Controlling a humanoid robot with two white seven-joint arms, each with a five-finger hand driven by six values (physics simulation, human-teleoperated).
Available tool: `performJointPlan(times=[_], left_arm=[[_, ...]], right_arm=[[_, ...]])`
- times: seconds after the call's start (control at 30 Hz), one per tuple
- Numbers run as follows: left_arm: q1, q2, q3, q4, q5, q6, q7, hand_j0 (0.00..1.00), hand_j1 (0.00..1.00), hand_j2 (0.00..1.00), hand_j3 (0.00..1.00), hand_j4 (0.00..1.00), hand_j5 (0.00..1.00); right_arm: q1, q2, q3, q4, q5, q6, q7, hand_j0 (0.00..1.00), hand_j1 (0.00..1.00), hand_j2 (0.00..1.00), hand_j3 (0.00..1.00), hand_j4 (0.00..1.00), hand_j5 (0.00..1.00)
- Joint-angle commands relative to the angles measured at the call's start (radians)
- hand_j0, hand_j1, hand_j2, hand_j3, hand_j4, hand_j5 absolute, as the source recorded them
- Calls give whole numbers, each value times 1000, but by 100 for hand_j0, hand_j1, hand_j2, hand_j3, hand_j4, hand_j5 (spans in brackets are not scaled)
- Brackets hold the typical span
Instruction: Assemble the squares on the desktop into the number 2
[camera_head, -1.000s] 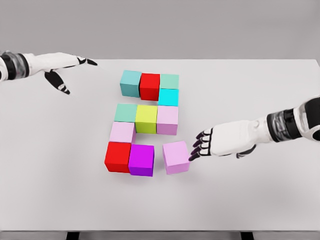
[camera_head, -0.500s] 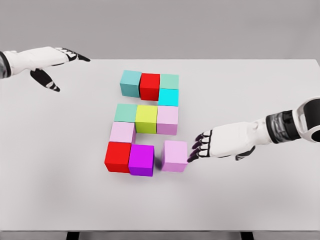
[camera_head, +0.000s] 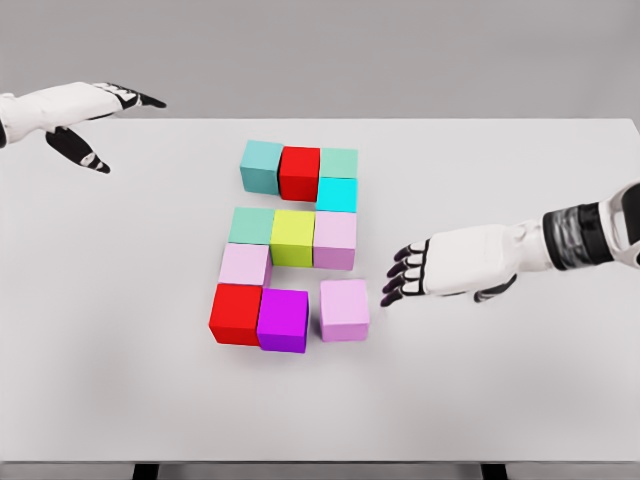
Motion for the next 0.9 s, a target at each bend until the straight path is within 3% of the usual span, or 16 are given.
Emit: performJointPlan(times=[0.0,0.17,0.27,0.33,0.53,0.87], left_arm=[[0,1,6,5,5,3,0,100,100,100,100,100,100],[-2,1,8,6,5,3,0,100,100,100,100,100,100],[0,1,9,6,6,3,0,100,100,100,100,100,100],[0,-1,9,6,5,3,0,100,100,100,100,100,100],[-3,4,12,5,6,3,0,100,100,100,100,100,100],[-12,7,12,5,5,3,0,100,100,100,100,100,100]], right_arm=[[0,-2,-16,1,-24,2,0,100,100,100,100,100,100],[11,-6,-6,12,27,2,0,100,100,100,100,100,100],[9,30,-9,81,67,2,0,100,100,100,100,100,100],[9,43,-9,87,67,2,0,100,100,100,100,100,100],[8,89,-9,86,82,2,0,100,100,100,100,100,100],[9,98,-3,23,82,2,0,100,100,100,100,100,100]])
